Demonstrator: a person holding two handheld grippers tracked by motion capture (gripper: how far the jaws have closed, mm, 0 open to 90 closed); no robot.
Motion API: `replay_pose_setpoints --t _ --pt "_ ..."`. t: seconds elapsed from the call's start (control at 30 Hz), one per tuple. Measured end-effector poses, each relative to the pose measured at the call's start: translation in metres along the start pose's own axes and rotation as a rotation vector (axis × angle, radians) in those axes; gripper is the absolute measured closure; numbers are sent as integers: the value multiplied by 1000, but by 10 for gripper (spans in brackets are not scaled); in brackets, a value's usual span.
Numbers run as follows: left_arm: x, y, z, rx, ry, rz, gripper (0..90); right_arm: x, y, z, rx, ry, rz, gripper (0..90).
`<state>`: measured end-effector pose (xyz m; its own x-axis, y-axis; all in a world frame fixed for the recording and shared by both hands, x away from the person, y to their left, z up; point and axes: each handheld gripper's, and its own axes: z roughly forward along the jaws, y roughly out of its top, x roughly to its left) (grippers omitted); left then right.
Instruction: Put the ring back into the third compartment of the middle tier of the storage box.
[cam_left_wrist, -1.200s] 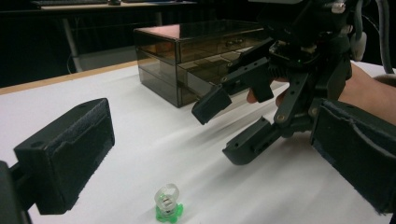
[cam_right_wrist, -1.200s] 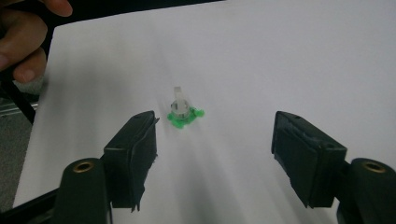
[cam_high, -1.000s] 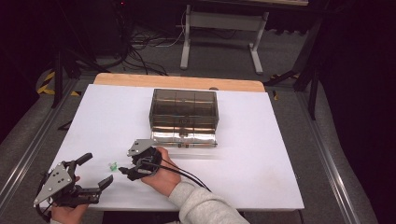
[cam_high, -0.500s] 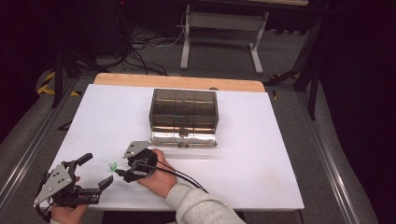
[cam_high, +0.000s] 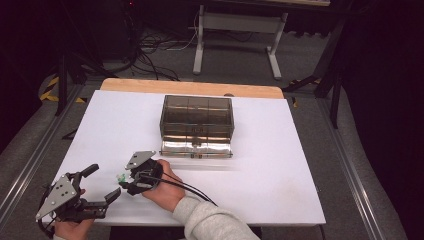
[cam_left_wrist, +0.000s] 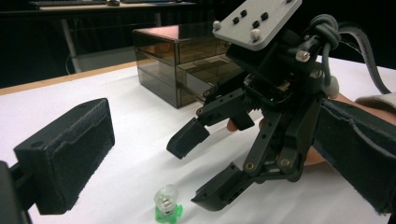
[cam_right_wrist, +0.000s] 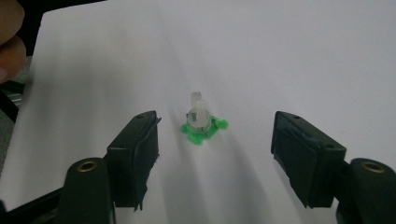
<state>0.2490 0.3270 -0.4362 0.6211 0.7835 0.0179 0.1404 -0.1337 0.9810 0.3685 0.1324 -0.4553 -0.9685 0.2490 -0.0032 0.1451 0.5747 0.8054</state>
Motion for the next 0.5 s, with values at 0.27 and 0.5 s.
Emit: replay_pose_setpoints --t 0.27,0.5 --pt "0 -1 0 -4 -1 -12 8 2 4 12 29 -2 -23 380" --pt "0 -1 0 -7 -3 -15 8 1 5 19 51 3 -11 475"
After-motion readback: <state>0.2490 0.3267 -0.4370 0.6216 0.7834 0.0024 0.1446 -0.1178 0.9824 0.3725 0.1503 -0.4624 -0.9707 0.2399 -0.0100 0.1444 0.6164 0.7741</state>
